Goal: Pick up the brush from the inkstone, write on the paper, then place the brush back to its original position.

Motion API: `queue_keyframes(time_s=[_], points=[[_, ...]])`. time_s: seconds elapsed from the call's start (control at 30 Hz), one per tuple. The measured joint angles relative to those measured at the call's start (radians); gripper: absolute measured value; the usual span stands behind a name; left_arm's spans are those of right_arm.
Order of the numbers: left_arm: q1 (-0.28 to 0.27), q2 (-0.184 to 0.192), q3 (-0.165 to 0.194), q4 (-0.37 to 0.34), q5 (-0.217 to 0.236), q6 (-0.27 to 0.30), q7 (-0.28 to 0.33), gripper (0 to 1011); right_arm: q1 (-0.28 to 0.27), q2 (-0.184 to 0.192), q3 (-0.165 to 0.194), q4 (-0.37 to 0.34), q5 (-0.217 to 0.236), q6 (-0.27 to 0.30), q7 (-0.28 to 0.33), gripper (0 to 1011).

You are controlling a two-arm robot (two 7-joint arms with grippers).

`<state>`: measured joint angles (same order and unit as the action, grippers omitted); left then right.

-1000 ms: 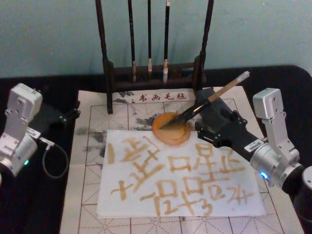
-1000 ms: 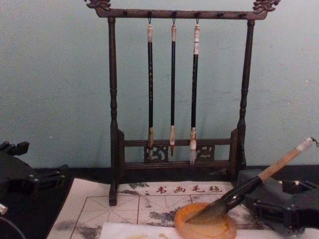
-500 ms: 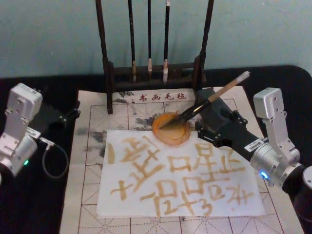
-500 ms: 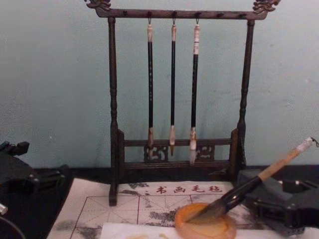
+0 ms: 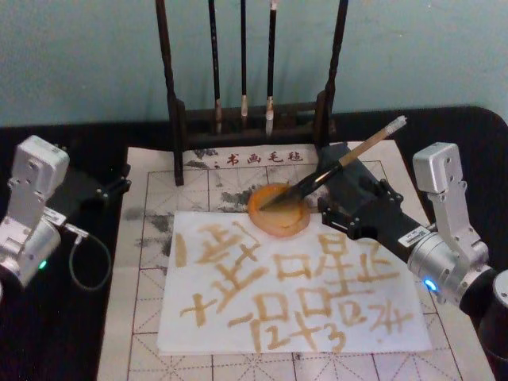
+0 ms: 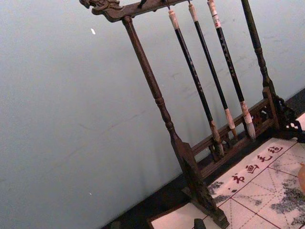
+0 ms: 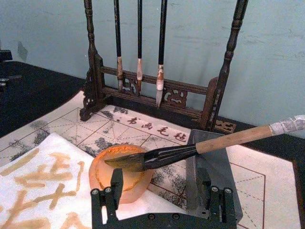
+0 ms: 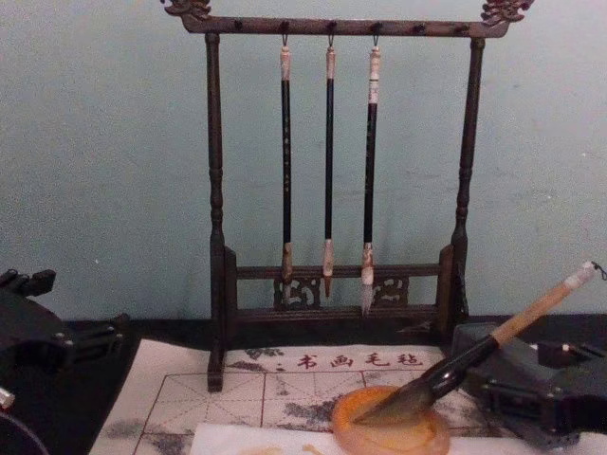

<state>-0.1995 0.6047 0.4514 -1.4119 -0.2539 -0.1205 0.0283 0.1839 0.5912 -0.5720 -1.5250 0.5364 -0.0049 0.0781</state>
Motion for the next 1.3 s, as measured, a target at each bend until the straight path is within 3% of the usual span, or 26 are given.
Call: queue_keyframes(time_s=[1.3], points=[[0.000,0.000,0.000,0.000,0.000,0.000,0.000,1001,0.000,0.000,0.000,0.000,0.000,0.000,0.000,1000]])
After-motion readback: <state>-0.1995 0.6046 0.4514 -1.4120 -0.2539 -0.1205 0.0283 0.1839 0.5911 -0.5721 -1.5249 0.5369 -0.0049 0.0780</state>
